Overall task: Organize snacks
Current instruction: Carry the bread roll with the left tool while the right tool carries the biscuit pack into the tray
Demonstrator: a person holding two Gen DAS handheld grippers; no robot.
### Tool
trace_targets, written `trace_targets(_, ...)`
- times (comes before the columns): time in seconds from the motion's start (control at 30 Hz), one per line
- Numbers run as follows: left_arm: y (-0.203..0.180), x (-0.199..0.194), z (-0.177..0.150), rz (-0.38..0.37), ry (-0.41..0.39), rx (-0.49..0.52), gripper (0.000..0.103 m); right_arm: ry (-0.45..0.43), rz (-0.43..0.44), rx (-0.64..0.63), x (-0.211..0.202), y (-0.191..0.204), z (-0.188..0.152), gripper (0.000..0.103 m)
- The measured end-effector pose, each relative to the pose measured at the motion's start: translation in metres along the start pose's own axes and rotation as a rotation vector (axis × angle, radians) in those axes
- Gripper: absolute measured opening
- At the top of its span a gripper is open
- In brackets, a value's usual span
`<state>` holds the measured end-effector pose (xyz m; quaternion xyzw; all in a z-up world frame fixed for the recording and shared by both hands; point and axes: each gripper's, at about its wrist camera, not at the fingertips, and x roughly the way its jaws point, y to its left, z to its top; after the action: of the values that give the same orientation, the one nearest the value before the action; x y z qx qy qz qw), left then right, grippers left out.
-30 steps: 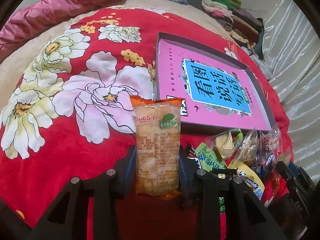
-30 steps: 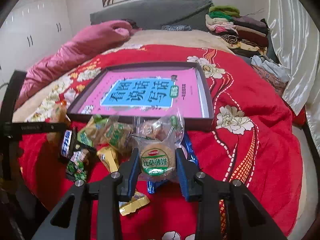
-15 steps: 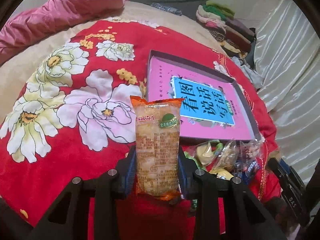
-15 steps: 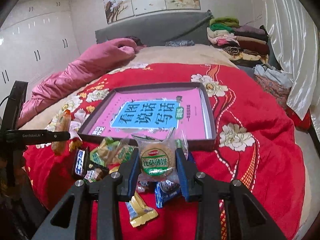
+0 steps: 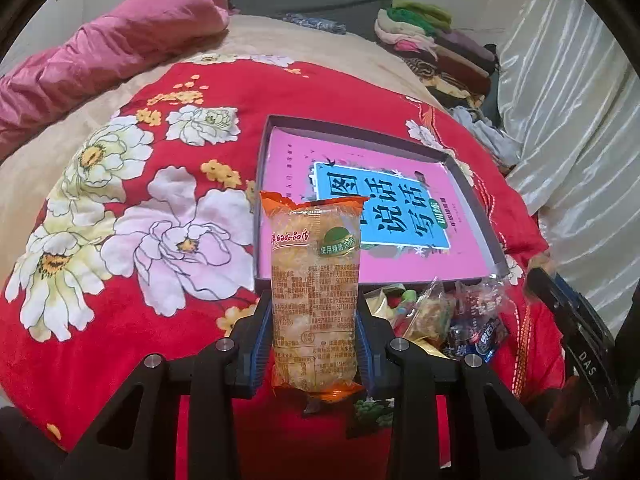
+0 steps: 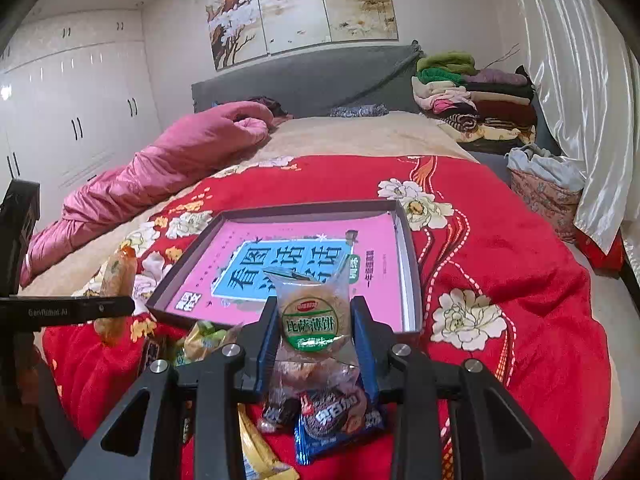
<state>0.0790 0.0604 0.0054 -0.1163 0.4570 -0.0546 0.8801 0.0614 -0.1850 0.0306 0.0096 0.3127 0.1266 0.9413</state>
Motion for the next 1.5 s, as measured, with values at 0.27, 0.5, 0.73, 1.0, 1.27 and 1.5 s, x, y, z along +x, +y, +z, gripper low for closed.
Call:
trace_targets(0.27,-0.013,0.005,0.007,0.014,-0.004,0.022,0.037,-0.017,0.008,0.038,0.005,-0.012,0.008,0.035)
trace_targets(0.5,-0.027,0.009,0.017,0.029,-0.006,0.032,0.037,-0.029,0.008,0.04,0.009,-0.017,0.014,0.035)
trace_targets(0.73,-0.039,0.015,0.026,0.038,0.003,0.04,0.037,-0.028,0.009,0.048,0.016,-0.022,0.02,0.035)
trace_targets(1.0,-0.047,0.023,0.036,0.045,0.008,0.044,0.037,-0.036,0.01,0.058,0.022,-0.035,0.026,0.035)
trace_targets(1.27,-0.05,0.034,0.045,0.047,0.016,0.053,0.037,-0.022,-0.02,0.079,0.036,-0.051,0.031,0.035)
trace_targets(1.5,-0.045,0.052,0.047,0.064,0.038,0.046,0.037,0.009,-0.005,0.089,0.05,-0.055,0.032,0.035)
